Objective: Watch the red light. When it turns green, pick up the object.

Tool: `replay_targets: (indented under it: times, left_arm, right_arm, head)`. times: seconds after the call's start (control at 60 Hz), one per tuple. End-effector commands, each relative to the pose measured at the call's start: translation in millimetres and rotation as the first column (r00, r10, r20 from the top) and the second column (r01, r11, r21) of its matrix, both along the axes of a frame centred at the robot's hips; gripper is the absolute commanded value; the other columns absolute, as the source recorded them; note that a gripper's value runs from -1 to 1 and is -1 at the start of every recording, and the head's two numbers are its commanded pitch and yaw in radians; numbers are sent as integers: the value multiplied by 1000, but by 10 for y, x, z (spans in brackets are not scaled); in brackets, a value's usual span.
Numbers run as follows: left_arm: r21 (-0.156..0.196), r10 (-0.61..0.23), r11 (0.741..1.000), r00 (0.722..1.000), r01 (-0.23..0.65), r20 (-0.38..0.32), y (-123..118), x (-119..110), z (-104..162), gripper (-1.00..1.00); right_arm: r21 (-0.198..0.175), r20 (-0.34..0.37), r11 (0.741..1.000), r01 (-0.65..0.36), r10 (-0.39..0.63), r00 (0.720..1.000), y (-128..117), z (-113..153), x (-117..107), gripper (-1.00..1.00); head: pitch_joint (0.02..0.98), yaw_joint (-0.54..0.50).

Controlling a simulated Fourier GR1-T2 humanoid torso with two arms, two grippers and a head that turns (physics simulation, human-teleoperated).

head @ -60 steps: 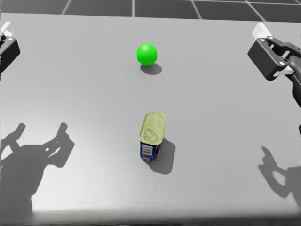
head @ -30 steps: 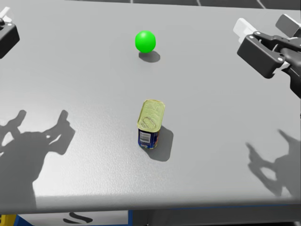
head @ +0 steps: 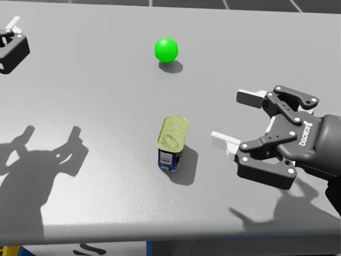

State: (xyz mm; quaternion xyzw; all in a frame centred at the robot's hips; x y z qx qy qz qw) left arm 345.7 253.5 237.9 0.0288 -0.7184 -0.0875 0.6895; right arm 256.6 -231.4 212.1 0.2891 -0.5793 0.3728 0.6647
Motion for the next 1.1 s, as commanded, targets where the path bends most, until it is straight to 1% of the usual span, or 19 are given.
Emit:
replay_targets:
  times: [0.017,0.1,0.15,0.167,0.233,0.267,0.283,0.333,0.45,0.467,0.6,0.75,0.867,0.983,1.1]
  left_arm:
    - [5,-4,1000,1000,4,-4,-17,9,-19,-1000]
    - [8,-6,1000,1000,6,-4,-25,10,-26,-1000]
    - [9,-7,1000,1000,7,-5,-26,12,-28,-1000]
    - [9,-8,1000,1000,8,-5,-29,11,-29,-1000]
    - [10,-9,1000,1000,9,-5,-29,11,-29,-1000]
    - [10,-10,1000,1000,10,-5,-30,9,-29,-1000]
    - [10,-11,1000,1000,11,-5,-30,9,-30,-1000]
    - [11,-12,1000,1000,12,-6,-31,8,-31,-1000]
    - [12,-15,1000,1000,15,-6,-38,5,-32,-1000]
    - [11,-16,1000,1000,16,-6,-37,7,-32,-1000]
    - [12,-19,1000,1000,19,-6,-42,4,-32,-1000]
    - [12,-23,1000,1000,23,-7,-47,1,-32,-1000]
    - [14,-28,1000,1000,28,-7,-56,-2,-32,-1000]
    - [16,-31,999,999,31,-7,-63,-3,-32,-1000]
    - [17,-33,999,999,33,-8,-66,-6,-35,-1000]
  right_arm:
    - [-55,-55,995,-89,86,995,133,-295,-134,-1000]
    - [-42,-84,993,-107,104,991,185,-368,-105,-1000]
    - [-37,-85,993,-115,112,990,208,-387,-89,-1000]
    - [-35,-100,992,-121,117,988,234,-409,-74,-1000]
    - [-45,-108,990,-135,130,986,259,-444,-48,-1000]
    - [-46,-116,990,-132,126,985,281,-471,-20,-1000]
    - [-52,-123,990,-127,120,985,299,-494,8,-1000]
    - [-55,-117,991,-126,118,986,316,-514,41,-1000]
    - [-63,-133,991,-116,107,985,380,-561,141,-1000]
    - [-73,-136,991,-111,100,986,400,-574,169,-1000]
    - [-95,-149,991,-97,82,985,446,-633,286,-1000]
    - [-88,-180,992,-87,70,981,493,-658,387,-1000]
    - [-97,-188,991,-87,68,980,546,-684,449,-1000]
    - [-97,-186,991,-94,74,980,597,-684,494,-1000]
    - [-106,-177,988,-110,90,980,680,-683,538,-1000]
  head:
    - [862,-78]
    - [863,-77]
    - [863,-78]
    - [863,-78]
    - [863,-79]
    - [863,-78]
    - [863,-77]
    - [863,-76]
    - [865,-73]
    - [865,-73]
    - [866,-71]
    - [871,-68]
    - [875,-67]
    - [875,-67]
    - [875,-65]
